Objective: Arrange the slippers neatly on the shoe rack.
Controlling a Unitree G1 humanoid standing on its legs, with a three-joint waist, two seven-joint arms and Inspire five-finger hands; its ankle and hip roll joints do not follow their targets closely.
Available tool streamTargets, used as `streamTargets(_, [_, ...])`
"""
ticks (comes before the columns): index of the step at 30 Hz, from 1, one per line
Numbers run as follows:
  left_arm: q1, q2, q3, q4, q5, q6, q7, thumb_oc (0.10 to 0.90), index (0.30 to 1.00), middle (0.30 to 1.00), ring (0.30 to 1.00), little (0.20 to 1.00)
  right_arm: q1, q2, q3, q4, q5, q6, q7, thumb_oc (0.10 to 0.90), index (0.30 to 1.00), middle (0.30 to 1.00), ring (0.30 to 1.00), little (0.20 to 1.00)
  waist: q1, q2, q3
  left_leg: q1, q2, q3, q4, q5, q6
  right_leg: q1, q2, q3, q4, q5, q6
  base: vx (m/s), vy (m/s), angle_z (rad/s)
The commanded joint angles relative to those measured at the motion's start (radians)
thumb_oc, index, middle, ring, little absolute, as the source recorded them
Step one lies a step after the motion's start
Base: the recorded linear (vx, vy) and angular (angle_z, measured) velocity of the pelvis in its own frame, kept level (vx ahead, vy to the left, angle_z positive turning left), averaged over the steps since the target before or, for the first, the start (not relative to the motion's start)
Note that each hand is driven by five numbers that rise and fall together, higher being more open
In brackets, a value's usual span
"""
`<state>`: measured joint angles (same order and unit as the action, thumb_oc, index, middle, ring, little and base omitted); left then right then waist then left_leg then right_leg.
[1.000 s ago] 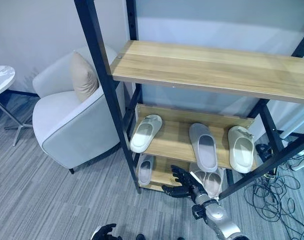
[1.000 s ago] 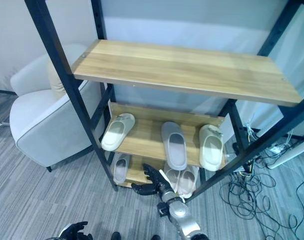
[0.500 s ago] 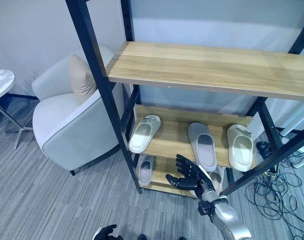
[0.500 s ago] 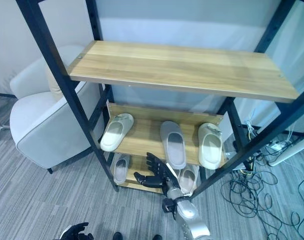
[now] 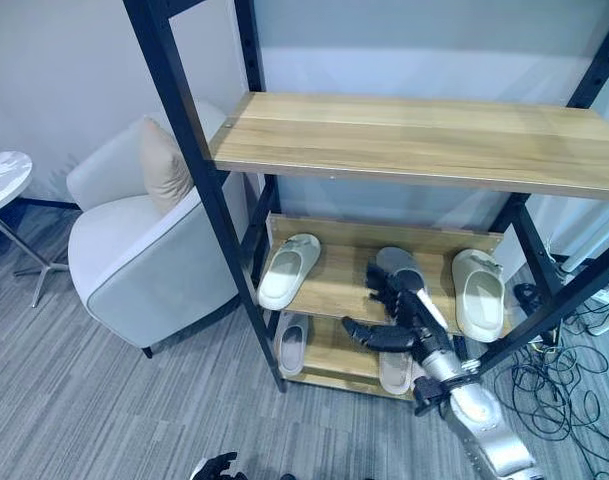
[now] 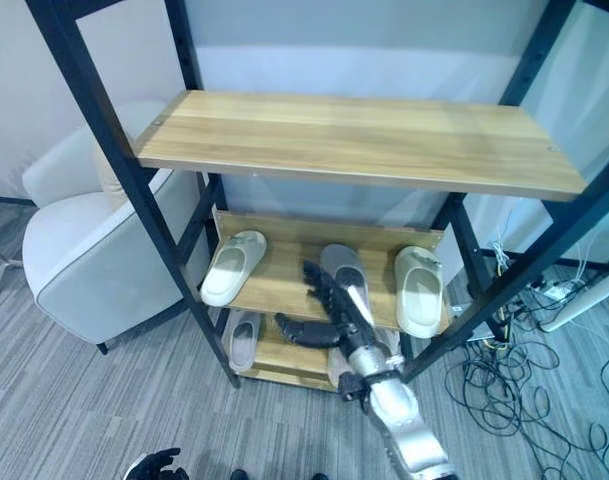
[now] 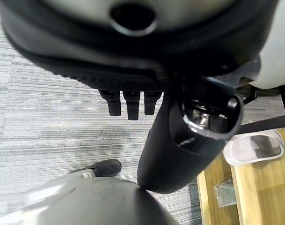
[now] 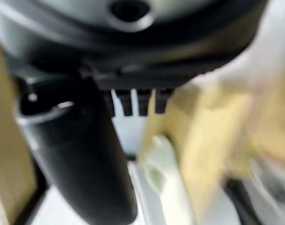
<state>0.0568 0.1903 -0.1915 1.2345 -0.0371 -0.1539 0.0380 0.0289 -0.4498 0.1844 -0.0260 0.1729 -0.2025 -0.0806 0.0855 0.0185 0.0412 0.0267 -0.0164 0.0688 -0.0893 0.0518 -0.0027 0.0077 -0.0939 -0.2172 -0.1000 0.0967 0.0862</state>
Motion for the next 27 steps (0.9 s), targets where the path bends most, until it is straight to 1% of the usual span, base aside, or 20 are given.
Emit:
streamTargets(1, [-0.008, -0.065, -0.064, 0.073, 0.038, -0.037, -0.006, 0.8, 0.9, 0.9, 0.9, 0.9, -0.107, -0.005, -0.048, -0.093, -0.134, -0.128, -0.096, 0.8, 0.9, 0.9, 0.9, 0.9, 0.017, 0.004, -0.063, -0.054, 0.016, -0.083, 0.002, -0.027, -0.077, -0.017, -0.007, -0.005, 0.013, -0.066, 0.087, 0.0, 0.0, 0.0])
streamTargets(3, [-0.006, -0.066, -0.063, 0.07, 0.045, -0.037, -0.006, 0.8, 0.9, 0.9, 0.9, 0.9, -0.129, -0.034, -0.072, -0.096, -0.21, -0.123, -0.138, 0.8, 0.9, 0.9, 0.9, 0.9, 0.02, 0.001, -0.064, -0.054, 0.017, -0.084, 0.002, -0.028, -0.077, -0.017, -0.007, -0.007, 0.013, -0.066, 0.087, 0.0, 0.0, 0.0])
streamTargets(4, [-0.006, -0.067, -0.063, 0.07, 0.046, -0.037, -0.006, 0.8, 0.9, 0.9, 0.9, 0.9, -0.129, -0.034, -0.072, -0.096, -0.212, -0.123, -0.14, 0.8, 0.9, 0.9, 0.9, 0.9, 0.02, 0.002, -0.064, -0.054, 0.017, -0.084, 0.002, -0.029, -0.077, -0.017, -0.007, -0.007, 0.013, -0.066, 0.087, 0.0, 0.0, 0.0])
streamTargets(5, [-0.005, -0.064, -0.062, 0.067, 0.055, -0.038, -0.005, 0.8, 0.9, 0.9, 0.9, 0.9, -0.145, -0.065, -0.1, -0.097, -0.282, -0.113, -0.174, 0.8, 0.9, 0.9, 0.9, 0.9, 0.023, -0.002, -0.063, -0.054, 0.018, -0.086, 0.002, -0.029, -0.077, -0.016, -0.007, -0.007, 0.013, -0.066, 0.088, 0.0, 0.0, 0.0])
streamTargets(6, [-0.005, -0.065, -0.063, 0.067, 0.055, -0.038, -0.004, 0.8, 0.9, 0.9, 0.9, 0.9, -0.145, -0.065, -0.099, -0.097, -0.283, -0.113, -0.175, 0.8, 0.9, 0.9, 0.9, 0.9, 0.023, -0.001, -0.062, -0.054, 0.018, -0.086, 0.002, -0.029, -0.077, -0.016, -0.007, -0.007, 0.013, -0.066, 0.088, 0.0, 0.0, 0.0])
streamTargets(7, [-0.002, -0.063, -0.064, 0.064, 0.064, -0.039, -0.003, 0.8, 0.9, 0.9, 0.9, 0.9, -0.155, -0.098, -0.127, -0.089, -0.343, -0.1, -0.207, 0.8, 0.9, 0.9, 0.9, 0.9, 0.027, -0.004, -0.062, -0.053, 0.019, -0.087, 0.002, -0.029, -0.077, -0.014, -0.006, -0.01, 0.013, -0.066, 0.089, 0.0, 0.0, 0.0])
streamTargets(8, [0.0, -0.062, -0.064, 0.064, 0.067, -0.04, -0.004, 0.8, 0.9, 0.9, 0.9, 0.9, -0.155, -0.113, -0.14, -0.084, -0.356, -0.096, -0.214, 0.8, 0.9, 0.9, 0.9, 0.9, 0.027, -0.006, -0.062, -0.052, 0.019, -0.088, 0.002, -0.029, -0.077, -0.012, -0.007, -0.011, 0.013, -0.066, 0.089, 0.03, 0.007, 0.09])
streamTargets(9, [0.003, -0.06, -0.065, 0.065, 0.074, -0.038, -0.007, 0.8, 0.9, 0.9, 0.9, 0.9, -0.163, -0.145, -0.159, -0.07, -0.395, -0.083, -0.233, 0.8, 0.9, 0.9, 0.9, 0.9, 0.031, -0.01, -0.061, -0.053, 0.018, -0.091, 0.002, -0.029, -0.077, -0.012, -0.007, -0.015, 0.013, -0.065, 0.09, 0.03, 0.006, 0.1])
streamTargets(13, [0.009, -0.057, -0.068, 0.063, 0.08, -0.037, -0.012, 0.8, 0.9, 0.9, 0.9, 0.9, -0.169, -0.2, -0.185, -0.031, -0.454, -0.054, -0.259, 0.8, 0.9, 0.9, 0.9, 0.9, 0.034, -0.015, -0.058, -0.053, 0.019, -0.095, 0.002, -0.028, -0.077, -0.012, -0.006, -0.02, 0.013, -0.063, 0.092, 0.02, 0.004, 0.1])
streamTargets(14, [0.008, -0.058, -0.068, 0.063, 0.08, -0.036, -0.012, 0.8, 0.9, 0.9, 0.9, 0.9, -0.169, -0.2, -0.185, -0.03, -0.455, -0.055, -0.26, 0.8, 0.9, 0.9, 0.9, 0.9, 0.034, -0.014, -0.057, -0.053, 0.019, -0.095, 0.002, -0.028, -0.077, -0.012, -0.006, -0.02, 0.013, -0.063, 0.092, 0.03, 0.009, 0.04])
streamTargets(15, [0.013, -0.055, -0.069, 0.064, 0.082, -0.034, -0.012, 0.8, 0.9, 0.9, 0.9, 0.9, -0.177, -0.232, -0.197, 0.007, -0.489, -0.033, -0.282, 0.8, 0.9, 0.9, 0.9, 0.9, 0.037, -0.017, -0.055, -0.054, 0.019, -0.097, 0.002, -0.028, -0.076, -0.012, -0.006, -0.021, 0.013, -0.063, 0.093, 0.0, 0.0, 0.0])
streamTargets(16, [0.013, -0.055, -0.069, 0.064, 0.081, -0.034, -0.012, 0.8, 0.9, 0.9, 0.9, 0.9, -0.178, -0.232, -0.196, 0.008, -0.489, -0.034, -0.283, 0.8, 0.9, 0.9, 0.9, 0.9, 0.037, -0.017, -0.055, -0.054, 0.019, -0.097, 0.002, -0.028, -0.076, -0.012, -0.006, -0.021, 0.013, -0.063, 0.093, 0.0, 0.0, 0.0])
streamTargets(20, [0.015, -0.048, -0.07, 0.065, 0.077, -0.032, -0.017, 0.8, 0.9, 0.9, 0.9, 0.9, -0.191, -0.276, -0.199, 0.068, -0.505, -0.008, -0.288, 0.8, 0.9, 0.9, 0.9, 0.9, 0.038, -0.022, -0.052, -0.058, 0.018, -0.099, 0.002, -0.029, -0.075, -0.016, -0.006, -0.022, 0.013, -0.061, 0.094, 0.0, 0.0, 0.0])
streamTargets(27, [0.02, -0.046, -0.076, 0.065, 0.067, -0.027, -0.024, 0.8, 0.9, 0.9, 0.9, 0.9, -0.19, -0.319, -0.192, 0.108, -0.523, 0.015, -0.275, 0.8, 0.9, 0.9, 0.9, 0.9, 0.035, -0.025, -0.043, -0.067, 0.017, -0.102, 0.002, -0.028, -0.073, -0.028, -0.004, -0.016, 0.013, -0.059, 0.095, 0.0, 0.0, 0.0])
